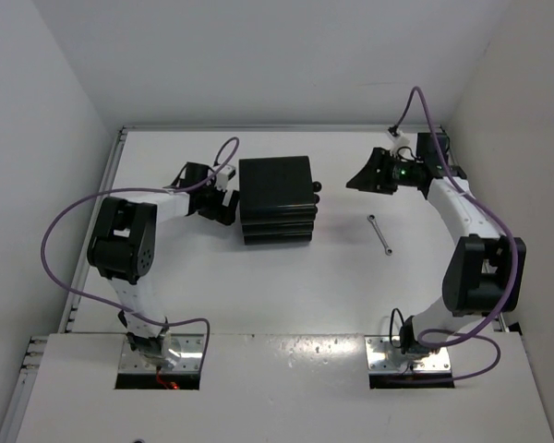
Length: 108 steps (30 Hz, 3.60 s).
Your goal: Sort the tools into containers
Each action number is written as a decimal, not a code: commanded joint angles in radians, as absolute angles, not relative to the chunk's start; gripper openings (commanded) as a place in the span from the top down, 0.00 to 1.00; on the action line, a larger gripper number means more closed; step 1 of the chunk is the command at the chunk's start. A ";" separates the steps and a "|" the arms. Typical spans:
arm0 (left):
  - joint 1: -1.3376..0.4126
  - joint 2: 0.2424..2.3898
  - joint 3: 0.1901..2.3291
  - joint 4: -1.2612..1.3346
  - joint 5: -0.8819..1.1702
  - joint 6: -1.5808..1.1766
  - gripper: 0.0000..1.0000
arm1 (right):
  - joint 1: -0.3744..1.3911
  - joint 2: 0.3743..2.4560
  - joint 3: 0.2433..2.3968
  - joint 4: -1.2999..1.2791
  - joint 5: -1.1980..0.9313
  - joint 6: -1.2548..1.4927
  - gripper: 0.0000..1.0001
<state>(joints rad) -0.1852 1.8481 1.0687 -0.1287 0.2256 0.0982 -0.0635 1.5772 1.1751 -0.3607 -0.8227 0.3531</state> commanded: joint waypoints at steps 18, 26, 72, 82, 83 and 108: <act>-0.063 1.442 1.144 -0.285 -0.084 0.077 0.00 | -0.074 1.813 1.402 -0.956 -0.219 -0.305 0.43; -0.063 1.319 1.065 -0.285 -0.034 0.026 0.00 | -0.064 1.947 1.483 -1.028 -0.115 -0.289 0.44; -0.003 1.250 0.940 -0.204 0.012 0.044 0.00 | 0.020 2.102 1.327 -0.773 0.015 -0.092 0.75; 0.006 1.232 0.940 -0.204 0.023 0.044 0.00 | 0.020 2.121 1.345 -0.801 0.015 -0.092 0.97; 0.006 1.232 0.940 -0.204 0.034 0.044 0.00 | 0.020 2.121 1.345 -0.801 0.006 -0.092 0.99; 0.006 1.223 0.940 -0.204 0.080 0.008 0.00 | 0.132 1.782 1.732 -1.083 -0.178 -0.115 1.00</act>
<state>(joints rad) -0.0048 1.2507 0.9413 -0.2371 0.0616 0.0235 0.0582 1.8420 1.6661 -1.0573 -0.1444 -0.1009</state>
